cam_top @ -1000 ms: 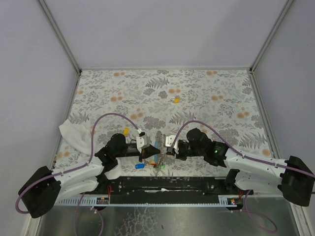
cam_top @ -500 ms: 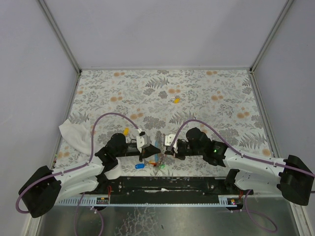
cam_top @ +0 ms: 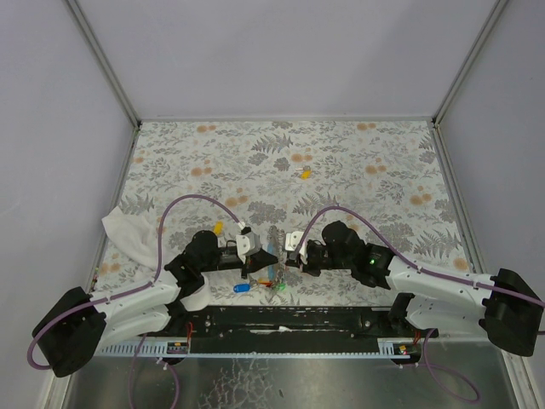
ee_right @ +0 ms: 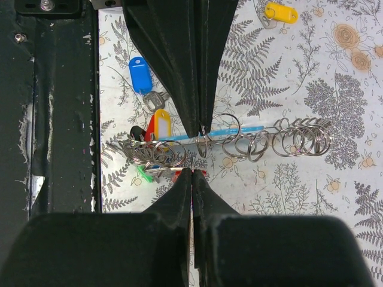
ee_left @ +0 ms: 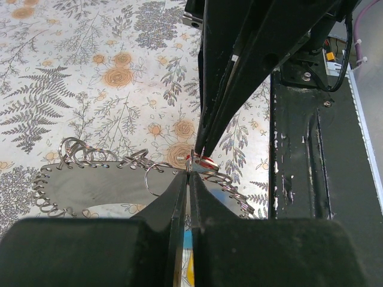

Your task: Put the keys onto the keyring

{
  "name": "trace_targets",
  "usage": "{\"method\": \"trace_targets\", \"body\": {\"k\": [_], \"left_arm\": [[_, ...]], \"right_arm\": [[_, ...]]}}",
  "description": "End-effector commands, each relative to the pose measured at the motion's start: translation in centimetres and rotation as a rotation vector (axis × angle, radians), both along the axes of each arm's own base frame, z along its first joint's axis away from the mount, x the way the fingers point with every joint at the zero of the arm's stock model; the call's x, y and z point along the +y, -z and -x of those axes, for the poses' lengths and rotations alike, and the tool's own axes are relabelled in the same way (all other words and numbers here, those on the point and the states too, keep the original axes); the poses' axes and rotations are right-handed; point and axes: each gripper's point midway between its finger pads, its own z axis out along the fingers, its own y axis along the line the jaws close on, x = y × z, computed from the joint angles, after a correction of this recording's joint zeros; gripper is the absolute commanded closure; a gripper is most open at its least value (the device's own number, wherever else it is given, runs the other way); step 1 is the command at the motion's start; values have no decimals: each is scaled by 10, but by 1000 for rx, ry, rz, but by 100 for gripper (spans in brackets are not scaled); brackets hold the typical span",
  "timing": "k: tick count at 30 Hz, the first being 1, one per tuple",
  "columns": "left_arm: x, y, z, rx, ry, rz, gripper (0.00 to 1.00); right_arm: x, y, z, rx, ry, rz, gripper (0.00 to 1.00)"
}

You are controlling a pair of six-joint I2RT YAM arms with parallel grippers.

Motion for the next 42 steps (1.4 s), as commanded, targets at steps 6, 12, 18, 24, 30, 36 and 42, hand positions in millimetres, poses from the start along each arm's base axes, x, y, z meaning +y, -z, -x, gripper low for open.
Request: {"method": "trace_targets", "body": {"k": [6,12,18,24,30,36,42], "left_arm": [[-7,-33,-12,-82,-15,82,100],[-8,-32,-13,-77,-14,79,100],[-8,-32,-12,-78,-14,80,100],[-8,-32,-12,-75,-13,81,100],[-7,-33,-13,-79,-23,81,100],[-7,-32,-14,-74,-24,78,100],[-8,-32,-14,-74,-25,79,100]], "right_arm": [[10,-26,-13,-47,34,-63,100],[11,-29,-12,-45,30,-75,100],[11,-29,-14,-45,42,-77,100],[11,-28,-16,-46,55,-71,100],[8,-25,-17,-44,63,-46,100],[8,-26,-18,-46,63,-49,100],[10,-27,-14,-34,44,-55,100]]}}
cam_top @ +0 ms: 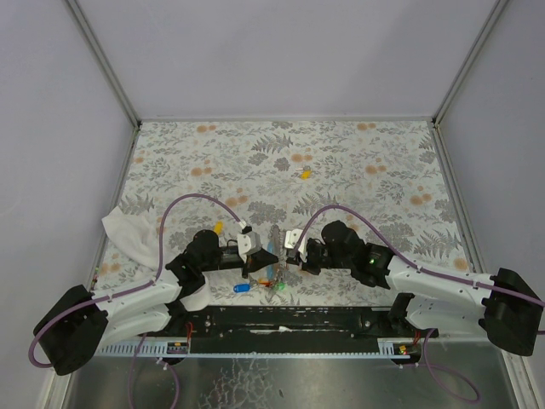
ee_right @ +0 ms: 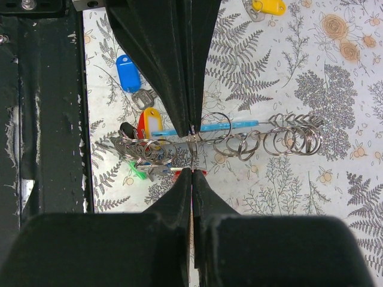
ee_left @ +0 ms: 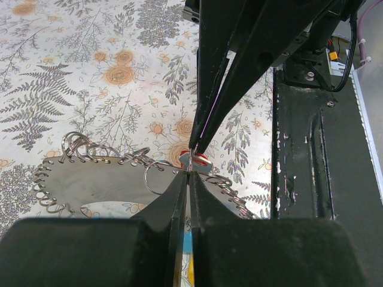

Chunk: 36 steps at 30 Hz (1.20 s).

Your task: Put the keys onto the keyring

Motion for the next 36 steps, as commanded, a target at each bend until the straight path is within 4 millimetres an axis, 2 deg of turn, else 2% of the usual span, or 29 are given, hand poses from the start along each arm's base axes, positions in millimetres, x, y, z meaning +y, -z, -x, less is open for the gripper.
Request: {"method": "trace_targets", "body": {"k": [1,18,28,36], "left_arm": [[-7,-34,-11,-78,-16,83,100],[-10,-32,-11,-65,-6,76,100],[-6,-36,-15,-76,-41,91,100],[-7,-34,-14,-68,-32,85,100]], "right_arm": [[13,-29,-6,-28,-4,-71,100],[17,-35,-8,-23,5,-97,100],[10,-25,-10,-4,36,-42,100],[10,-27,-12,-14,41,-45,100]]}}
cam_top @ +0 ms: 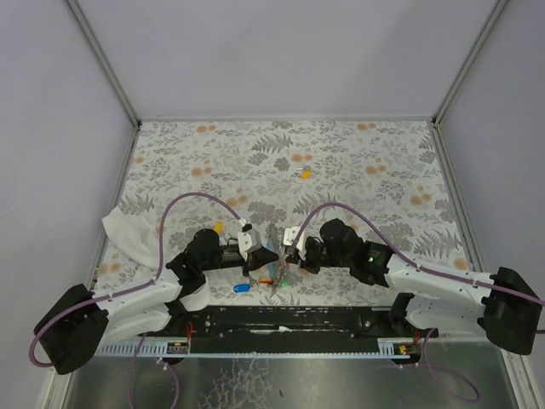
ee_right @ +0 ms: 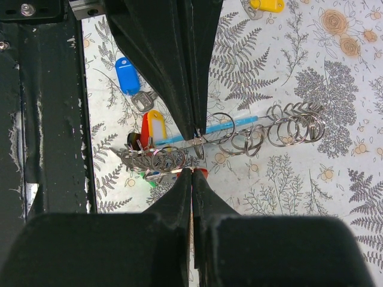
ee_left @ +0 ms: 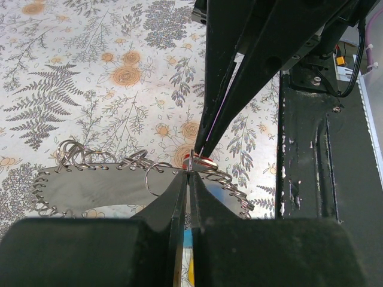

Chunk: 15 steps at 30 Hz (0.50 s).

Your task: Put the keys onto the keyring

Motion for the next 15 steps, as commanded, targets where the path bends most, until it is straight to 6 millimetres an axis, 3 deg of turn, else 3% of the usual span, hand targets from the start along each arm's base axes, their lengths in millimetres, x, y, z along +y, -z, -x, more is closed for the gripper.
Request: {"method": "trace_targets", "body": {"k": [1,15], "left_arm": [[-6,-31,-9,-72,-9,82,100],[-6,-31,-9,-71,-7,81,100]], "right_arm": [[9,-24,-11,-42,23,-54,100],[7,-22,-13,-43,38,-37,100]]}}
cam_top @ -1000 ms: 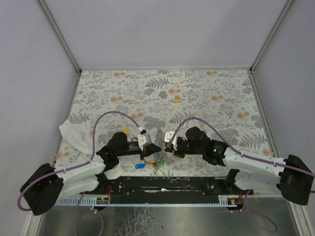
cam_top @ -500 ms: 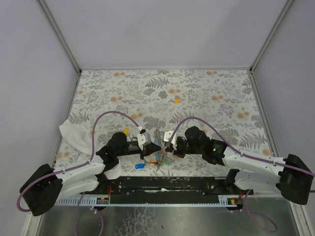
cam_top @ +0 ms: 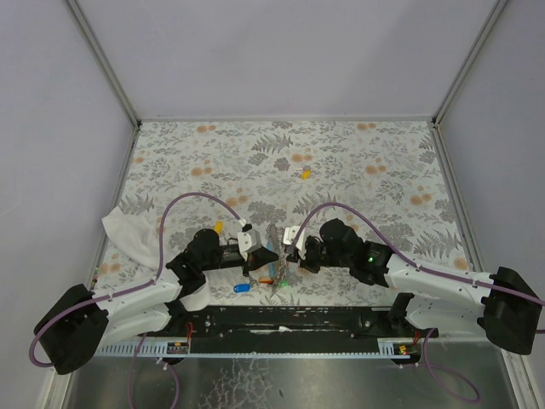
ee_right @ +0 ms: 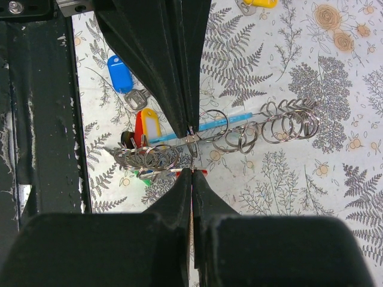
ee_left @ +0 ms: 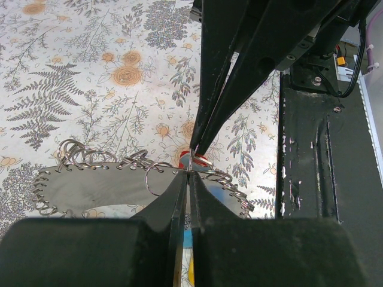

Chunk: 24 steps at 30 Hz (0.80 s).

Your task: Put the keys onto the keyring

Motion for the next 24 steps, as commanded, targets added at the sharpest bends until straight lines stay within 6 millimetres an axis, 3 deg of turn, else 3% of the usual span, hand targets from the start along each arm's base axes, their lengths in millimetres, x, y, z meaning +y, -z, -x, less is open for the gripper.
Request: {"method": "trace_targets", "body": {"k": [1,24], "left_arm": [[-7,-32,-8,-71,-2,81,100],[-9,-31,-6,-64,18,79,100]], "right_arm": [[9,-24,-8,-33,11,-50,100],[13,-30,-6,-35,-4,-83,100]]}}
